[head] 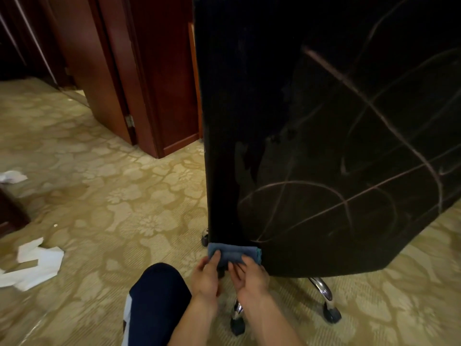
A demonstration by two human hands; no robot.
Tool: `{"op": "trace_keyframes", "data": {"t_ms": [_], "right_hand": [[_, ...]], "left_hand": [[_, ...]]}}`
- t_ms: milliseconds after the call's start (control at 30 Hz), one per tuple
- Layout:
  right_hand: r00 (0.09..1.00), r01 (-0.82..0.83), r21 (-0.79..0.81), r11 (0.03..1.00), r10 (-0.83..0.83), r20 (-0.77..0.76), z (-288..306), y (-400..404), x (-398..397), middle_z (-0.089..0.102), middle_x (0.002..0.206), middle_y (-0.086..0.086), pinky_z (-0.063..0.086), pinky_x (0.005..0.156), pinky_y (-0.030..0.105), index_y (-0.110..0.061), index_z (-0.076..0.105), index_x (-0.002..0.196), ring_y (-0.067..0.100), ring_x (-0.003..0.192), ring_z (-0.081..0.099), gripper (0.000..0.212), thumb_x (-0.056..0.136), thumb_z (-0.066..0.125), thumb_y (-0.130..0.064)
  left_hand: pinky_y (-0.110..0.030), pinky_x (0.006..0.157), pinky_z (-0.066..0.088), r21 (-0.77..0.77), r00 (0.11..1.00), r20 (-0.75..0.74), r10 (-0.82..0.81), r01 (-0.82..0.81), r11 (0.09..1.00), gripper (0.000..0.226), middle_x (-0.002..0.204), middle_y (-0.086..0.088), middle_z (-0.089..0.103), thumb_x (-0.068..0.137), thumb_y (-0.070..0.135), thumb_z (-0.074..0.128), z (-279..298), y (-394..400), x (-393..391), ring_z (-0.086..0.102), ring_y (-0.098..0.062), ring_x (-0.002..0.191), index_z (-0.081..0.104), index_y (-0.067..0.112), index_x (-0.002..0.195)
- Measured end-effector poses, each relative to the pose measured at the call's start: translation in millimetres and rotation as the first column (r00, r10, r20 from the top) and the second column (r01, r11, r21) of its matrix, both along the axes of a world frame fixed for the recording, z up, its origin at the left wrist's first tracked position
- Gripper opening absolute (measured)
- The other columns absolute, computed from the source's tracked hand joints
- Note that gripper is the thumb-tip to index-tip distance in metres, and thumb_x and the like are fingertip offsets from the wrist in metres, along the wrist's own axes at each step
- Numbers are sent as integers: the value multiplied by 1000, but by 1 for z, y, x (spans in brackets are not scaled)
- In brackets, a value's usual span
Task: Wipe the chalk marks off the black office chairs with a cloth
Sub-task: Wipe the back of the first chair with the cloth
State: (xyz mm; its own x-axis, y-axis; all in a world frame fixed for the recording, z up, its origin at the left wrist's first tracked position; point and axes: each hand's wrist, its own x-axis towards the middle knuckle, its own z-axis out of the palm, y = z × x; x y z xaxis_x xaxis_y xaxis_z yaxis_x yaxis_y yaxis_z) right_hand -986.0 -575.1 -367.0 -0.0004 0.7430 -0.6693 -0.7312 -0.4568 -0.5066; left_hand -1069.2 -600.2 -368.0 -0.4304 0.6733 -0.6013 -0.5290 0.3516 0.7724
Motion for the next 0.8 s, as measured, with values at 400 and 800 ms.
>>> {"op": "trace_keyframes", "data": {"t_ms": [400,800], "right_hand": [[999,-29,32,999,28,32,5,-2,1,64,118,32,58,54,31,4,55,126,34,82,68,30,97,50,0],[982,40,46,998,-48,183,21,0,-2,67,86,18,54,51,27,7,59,115,27,73,66,22,94,56,3]], "left_hand": [[-33,67,59,110,958,80,-276,267,957,20,85,-15,72,97,15,62,9,-8,-20,71,-27,74,63,10,116],[-51,84,57,98,992,-91,87,-78,992,20,105,-24,70,95,7,58,3,23,11,69,-41,97,61,6,115]]}}
